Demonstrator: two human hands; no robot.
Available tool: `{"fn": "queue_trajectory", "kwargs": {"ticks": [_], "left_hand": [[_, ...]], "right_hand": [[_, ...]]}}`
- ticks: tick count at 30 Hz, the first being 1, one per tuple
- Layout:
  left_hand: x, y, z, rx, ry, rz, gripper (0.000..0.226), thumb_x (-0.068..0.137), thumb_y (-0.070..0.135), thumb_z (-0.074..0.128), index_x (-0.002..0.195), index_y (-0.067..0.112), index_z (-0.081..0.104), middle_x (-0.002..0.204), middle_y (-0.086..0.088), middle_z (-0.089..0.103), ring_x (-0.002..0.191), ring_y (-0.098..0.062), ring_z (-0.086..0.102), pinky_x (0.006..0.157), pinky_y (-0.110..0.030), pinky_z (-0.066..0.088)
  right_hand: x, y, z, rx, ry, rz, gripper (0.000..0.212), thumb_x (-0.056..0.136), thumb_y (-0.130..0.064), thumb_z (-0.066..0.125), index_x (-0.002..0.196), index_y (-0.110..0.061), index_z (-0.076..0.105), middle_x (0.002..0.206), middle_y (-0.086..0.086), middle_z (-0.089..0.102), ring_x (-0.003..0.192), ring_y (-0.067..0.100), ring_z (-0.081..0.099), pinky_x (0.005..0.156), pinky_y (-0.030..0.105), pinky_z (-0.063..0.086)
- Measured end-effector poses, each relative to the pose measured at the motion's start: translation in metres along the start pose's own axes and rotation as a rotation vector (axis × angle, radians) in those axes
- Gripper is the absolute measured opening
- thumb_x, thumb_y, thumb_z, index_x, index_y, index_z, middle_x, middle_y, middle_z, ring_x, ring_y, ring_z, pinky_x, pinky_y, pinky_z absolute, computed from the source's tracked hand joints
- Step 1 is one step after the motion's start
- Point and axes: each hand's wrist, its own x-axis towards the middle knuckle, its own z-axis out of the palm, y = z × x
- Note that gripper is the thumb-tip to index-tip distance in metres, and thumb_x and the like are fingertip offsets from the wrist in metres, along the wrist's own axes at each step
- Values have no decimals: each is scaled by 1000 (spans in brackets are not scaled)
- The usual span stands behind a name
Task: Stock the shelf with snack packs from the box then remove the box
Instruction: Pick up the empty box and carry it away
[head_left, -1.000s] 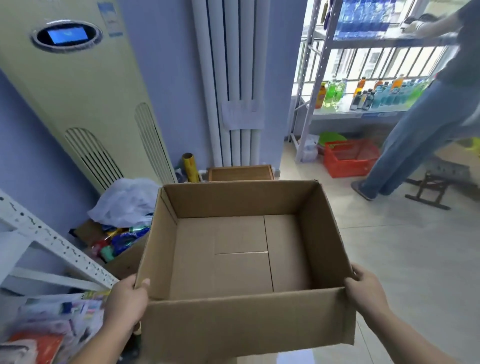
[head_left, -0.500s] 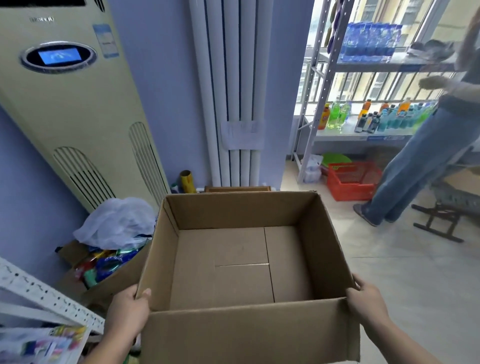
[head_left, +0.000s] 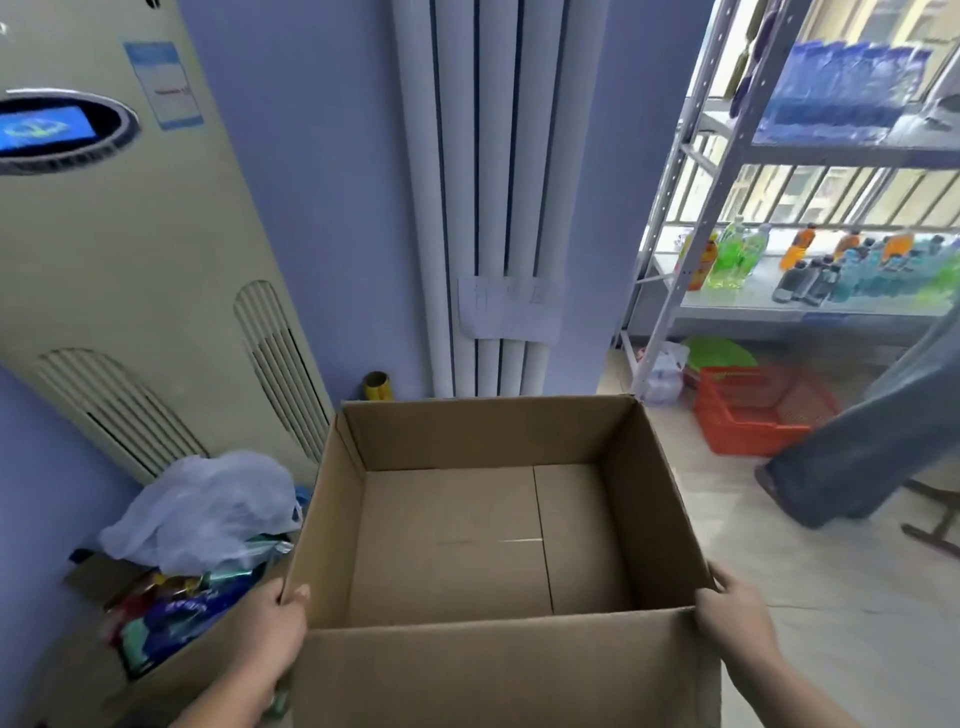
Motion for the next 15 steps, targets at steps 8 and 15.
{"fn": "queue_trajectory", "kwargs": {"ticks": [8, 15], "left_hand": [[84, 90, 56, 60, -22, -1, 29, 101, 30, 55, 119, 9, 66, 115, -15, 68, 103, -32, 62, 84, -40, 48], [173, 131, 92, 85, -6, -100, 45, 98, 38, 57, 129, 6, 62, 122, -14, 68, 110, -35, 62, 96, -51, 52]], "right_hand": [[128, -44, 17, 29, -10, 56, 60, 82, 6, 48, 131, -23, 66, 103, 6, 70, 92, 27, 62, 70, 34, 48], [226, -92, 42, 84, -53, 66, 52, 89, 3, 51, 130, -24, 66, 109, 4, 70, 96, 25, 60, 67, 29, 43]]}}
